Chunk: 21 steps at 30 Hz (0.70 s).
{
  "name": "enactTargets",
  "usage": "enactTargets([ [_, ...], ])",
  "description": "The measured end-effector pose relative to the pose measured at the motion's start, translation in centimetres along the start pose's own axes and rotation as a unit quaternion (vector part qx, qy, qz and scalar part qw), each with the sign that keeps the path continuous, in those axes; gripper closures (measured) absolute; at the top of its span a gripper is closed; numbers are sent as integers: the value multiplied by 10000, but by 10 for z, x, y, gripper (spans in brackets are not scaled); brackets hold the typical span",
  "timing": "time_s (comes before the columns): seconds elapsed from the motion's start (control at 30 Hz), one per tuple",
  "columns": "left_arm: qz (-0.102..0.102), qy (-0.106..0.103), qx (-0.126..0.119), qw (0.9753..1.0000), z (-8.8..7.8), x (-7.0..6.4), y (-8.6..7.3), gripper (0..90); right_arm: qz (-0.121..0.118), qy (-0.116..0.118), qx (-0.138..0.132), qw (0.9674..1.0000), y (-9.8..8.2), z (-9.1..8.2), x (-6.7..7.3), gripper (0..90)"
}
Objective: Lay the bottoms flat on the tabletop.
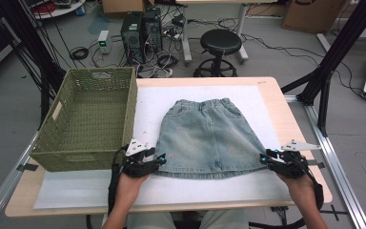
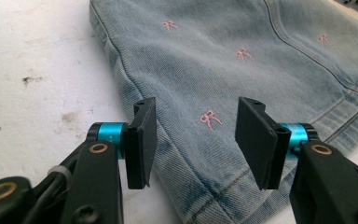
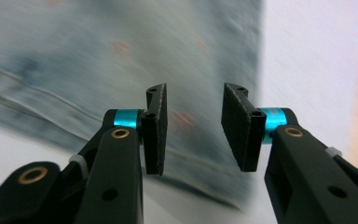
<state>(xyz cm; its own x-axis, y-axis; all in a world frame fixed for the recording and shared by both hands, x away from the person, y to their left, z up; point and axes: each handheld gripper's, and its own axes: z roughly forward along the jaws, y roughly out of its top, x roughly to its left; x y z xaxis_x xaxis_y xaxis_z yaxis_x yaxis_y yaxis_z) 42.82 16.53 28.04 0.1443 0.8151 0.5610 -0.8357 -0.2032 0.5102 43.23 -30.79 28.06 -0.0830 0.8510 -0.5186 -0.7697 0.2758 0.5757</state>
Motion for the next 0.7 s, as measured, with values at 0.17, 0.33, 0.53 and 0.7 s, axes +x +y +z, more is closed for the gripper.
enactTargets([
  [0.17, 46, -8, 10, 10000, 2, -3, 2, 487, -522, 473, -37, 9975, 22, 16, 41, 606],
  [0.33, 77, -5, -62, 10000, -1, -2, 6, 487, -915, 1000, 229, 9905, 36, 52, 86, 606],
  [0.53, 63, 16, -131, 9999, -4, 1, 6, 487, -1318, 903, 755, 9843, 39, 80, 108, 762],
  [0.7, 31, 22, -101, 9999, -4, 2, 5, 486, -1306, 1007, 779, 9832, 41, 79, 108, 877],
])
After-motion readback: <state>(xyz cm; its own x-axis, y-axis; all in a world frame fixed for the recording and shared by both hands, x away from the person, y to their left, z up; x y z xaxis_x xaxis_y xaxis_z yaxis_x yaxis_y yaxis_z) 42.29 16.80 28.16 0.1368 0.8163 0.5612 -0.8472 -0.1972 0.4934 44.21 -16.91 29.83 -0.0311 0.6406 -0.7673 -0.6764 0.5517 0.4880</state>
